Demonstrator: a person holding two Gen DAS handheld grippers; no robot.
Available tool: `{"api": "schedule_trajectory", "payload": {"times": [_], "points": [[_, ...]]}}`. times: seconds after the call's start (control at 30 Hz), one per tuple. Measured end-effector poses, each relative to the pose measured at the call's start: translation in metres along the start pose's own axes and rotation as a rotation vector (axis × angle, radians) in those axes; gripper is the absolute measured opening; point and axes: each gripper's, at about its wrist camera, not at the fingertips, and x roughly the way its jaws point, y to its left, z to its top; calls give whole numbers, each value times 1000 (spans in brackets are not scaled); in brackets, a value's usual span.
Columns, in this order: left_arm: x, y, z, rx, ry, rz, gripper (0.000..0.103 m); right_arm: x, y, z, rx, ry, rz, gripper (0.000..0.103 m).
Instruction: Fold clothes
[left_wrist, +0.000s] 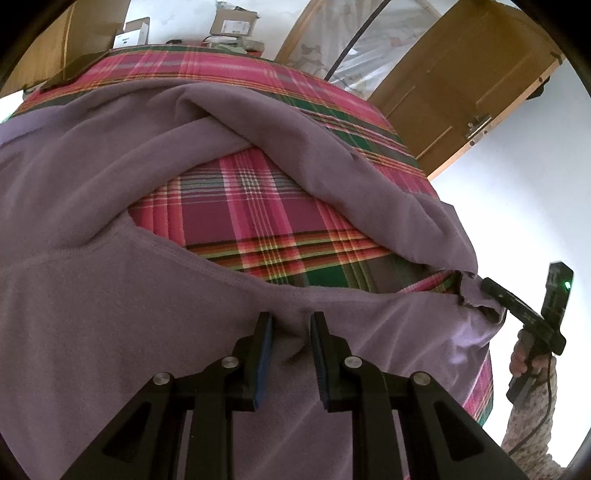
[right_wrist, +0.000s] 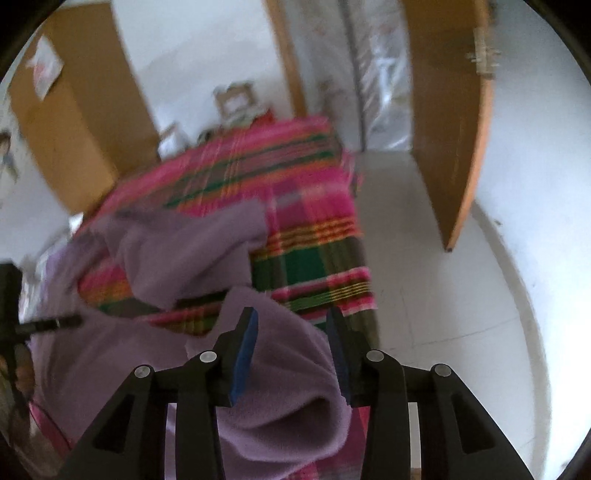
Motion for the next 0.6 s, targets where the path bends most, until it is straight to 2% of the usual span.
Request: {"api": "schedule_trajectory", "payload": {"times": [0.1, 0.3, 0.37, 0.43, 0.6], "points": [[1, 0, 0, 5, -1, 3, 21, 13, 1, 3, -43, 59, -5, 40], [2, -3, 2, 10, -4, 15, 21, 23, 10, -1, -124, 112, -21, 39], [2, -4, 1, 11, -4, 19, 21, 24, 10, -1, -125, 112, -36, 21], [3, -5, 1, 10, -4, 21, 21, 23, 8, 0, -114, 99, -36, 10], [3, -6, 1, 12, -8, 30, 21, 2, -8, 1, -26, -2, -70, 8]]}}
